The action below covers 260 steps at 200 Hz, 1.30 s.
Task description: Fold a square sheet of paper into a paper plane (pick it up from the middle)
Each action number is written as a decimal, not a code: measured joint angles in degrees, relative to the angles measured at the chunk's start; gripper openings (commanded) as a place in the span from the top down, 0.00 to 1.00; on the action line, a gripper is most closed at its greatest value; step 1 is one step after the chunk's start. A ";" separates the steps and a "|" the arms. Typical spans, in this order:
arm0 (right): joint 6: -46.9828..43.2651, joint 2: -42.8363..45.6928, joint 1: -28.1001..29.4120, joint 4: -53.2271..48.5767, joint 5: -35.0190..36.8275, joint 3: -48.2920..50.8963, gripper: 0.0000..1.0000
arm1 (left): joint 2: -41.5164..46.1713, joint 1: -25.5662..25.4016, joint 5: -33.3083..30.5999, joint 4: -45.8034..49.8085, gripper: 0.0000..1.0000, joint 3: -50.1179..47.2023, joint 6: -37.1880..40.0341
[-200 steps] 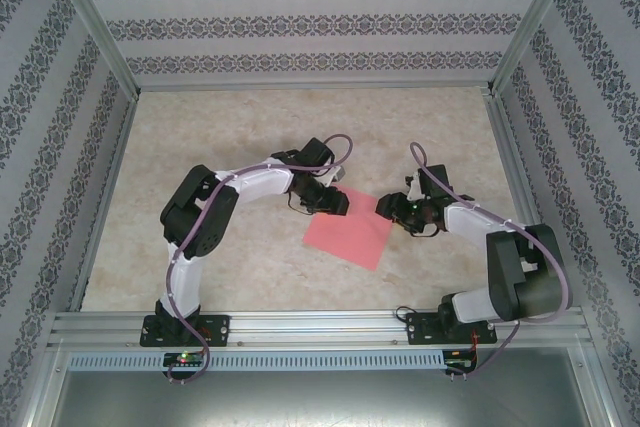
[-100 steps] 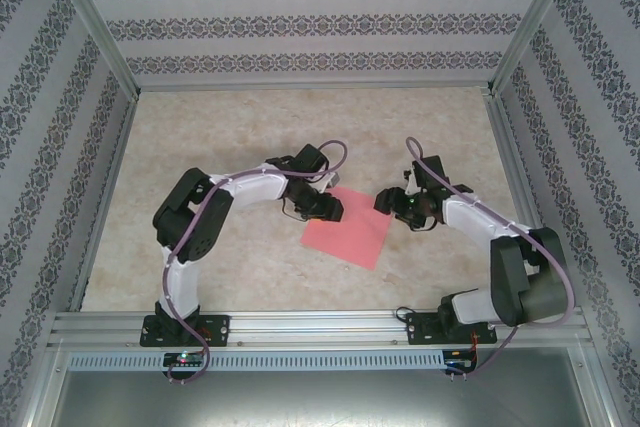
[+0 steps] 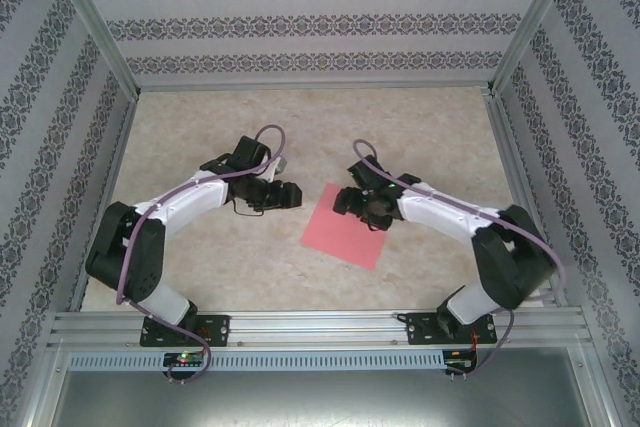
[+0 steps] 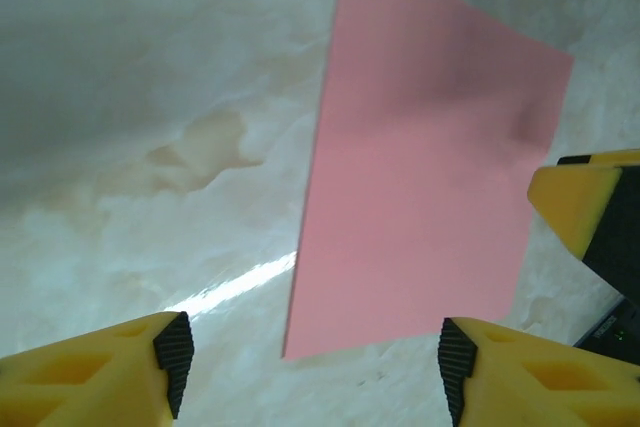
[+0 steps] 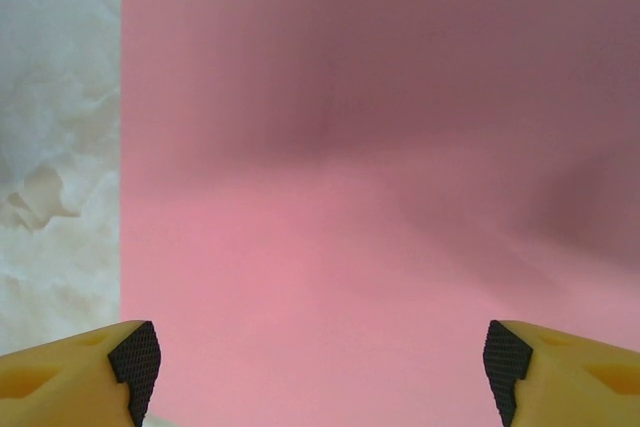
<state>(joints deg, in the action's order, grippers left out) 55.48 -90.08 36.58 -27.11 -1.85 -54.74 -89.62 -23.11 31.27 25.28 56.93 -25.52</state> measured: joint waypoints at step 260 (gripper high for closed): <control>8.17 -20.35 6.08 -13.38 11.47 -16.55 0.30 | 4.09 3.74 4.72 -1.86 0.24 -6.58 0.00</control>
<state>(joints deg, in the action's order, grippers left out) 63.66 -110.43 42.65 -40.49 9.63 -71.29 -85.54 -19.38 35.99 23.42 50.35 -25.52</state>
